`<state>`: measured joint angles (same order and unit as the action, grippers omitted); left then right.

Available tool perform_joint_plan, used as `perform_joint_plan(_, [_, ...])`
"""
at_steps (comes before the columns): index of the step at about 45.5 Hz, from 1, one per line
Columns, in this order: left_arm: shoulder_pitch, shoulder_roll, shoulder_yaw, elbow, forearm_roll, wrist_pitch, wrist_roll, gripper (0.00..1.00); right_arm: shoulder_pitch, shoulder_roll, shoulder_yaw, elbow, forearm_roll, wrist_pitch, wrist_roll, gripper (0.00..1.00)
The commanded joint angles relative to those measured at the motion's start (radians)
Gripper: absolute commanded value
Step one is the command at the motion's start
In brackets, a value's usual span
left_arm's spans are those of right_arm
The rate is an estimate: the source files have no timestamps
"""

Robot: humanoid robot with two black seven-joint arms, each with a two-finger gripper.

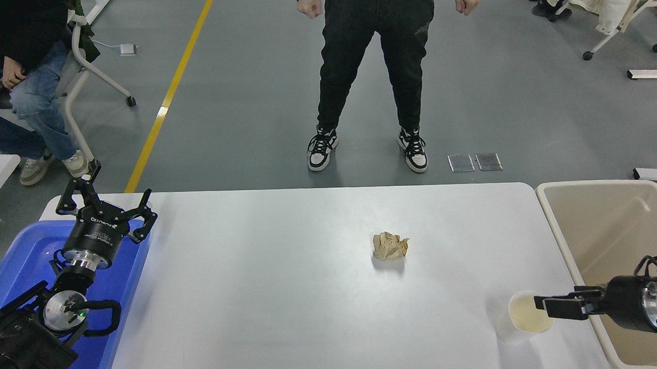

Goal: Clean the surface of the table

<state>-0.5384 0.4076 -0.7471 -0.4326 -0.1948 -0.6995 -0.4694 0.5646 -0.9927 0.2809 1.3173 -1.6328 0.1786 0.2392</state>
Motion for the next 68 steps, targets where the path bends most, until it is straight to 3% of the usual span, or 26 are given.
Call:
perform_joint_plan(1, [0.000, -0.001, 0.000, 0.000, 0.000, 0.000, 0.000, 1.00, -0.005, 0.046, -0.045, -0.046, -0.002, -0.013, 0.008, 1.00])
perform_joint_plan(10, [0.000, -0.001, 0.000, 0.000, 0.000, 0.000, 0.000, 1.00, -0.006, 0.074, -0.066, -0.096, -0.009, -0.040, 0.035, 0.96])
perform_joint_plan(11, [0.000, 0.000, 0.000, 0.000, 0.000, 0.000, 0.000, 1.00, -0.006, 0.080, -0.066, -0.104, -0.009, -0.047, 0.035, 0.92])
perform_joint_plan(13, [0.000, -0.001, 0.000, 0.000, 0.000, 0.000, 0.000, 1.00, -0.006, 0.086, -0.066, -0.118, -0.009, -0.062, 0.040, 0.74])
perform_joint_plan(15, [0.000, -0.001, 0.000, 0.000, 0.000, 0.000, 0.000, 1.00, -0.008, 0.086, -0.066, -0.121, -0.009, -0.080, 0.054, 0.47])
perform_joint_plan(16, [0.000, 0.000, 0.000, 0.000, 0.000, 0.000, 0.000, 1.00, -0.008, 0.086, -0.066, -0.122, -0.009, -0.090, 0.058, 0.39])
perform_joint_plan(19, [0.000, 0.000, 0.000, 0.000, 0.000, 0.000, 0.000, 1.00, -0.002, 0.086, -0.074, -0.130, -0.007, -0.102, 0.058, 0.37])
perform_joint_plan(21, [0.000, 0.000, 0.000, 0.000, 0.000, 0.000, 0.000, 1.00, 0.006, 0.086, -0.083, -0.130, -0.005, -0.102, 0.058, 0.19])
perform_joint_plan(23, [0.000, -0.001, 0.000, 0.000, 0.000, 0.000, 0.000, 1.00, 0.009, 0.086, -0.086, -0.130, -0.005, -0.102, 0.060, 0.17])
perform_joint_plan(26, [0.000, 0.000, 0.000, 0.000, 0.000, 0.000, 0.000, 1.00, 0.009, 0.078, -0.086, -0.133, -0.005, -0.102, 0.061, 0.01])
perform_joint_plan(38, [0.000, -0.001, 0.000, 0.000, 0.000, 0.000, 0.000, 1.00, 0.014, 0.060, -0.089, -0.115, -0.002, -0.105, 0.069, 0.00])
perform_joint_plan(60, [0.000, 0.000, 0.000, 0.000, 0.000, 0.000, 0.000, 1.00, 0.126, -0.130, -0.092, -0.007, 0.018, -0.073, 0.143, 0.00])
perform_joint_plan(68, [0.000, 0.000, 0.000, 0.000, 0.000, 0.000, 0.000, 1.00, 0.210, -0.234, -0.089, 0.112, 0.137, 0.030, 0.141, 0.00])
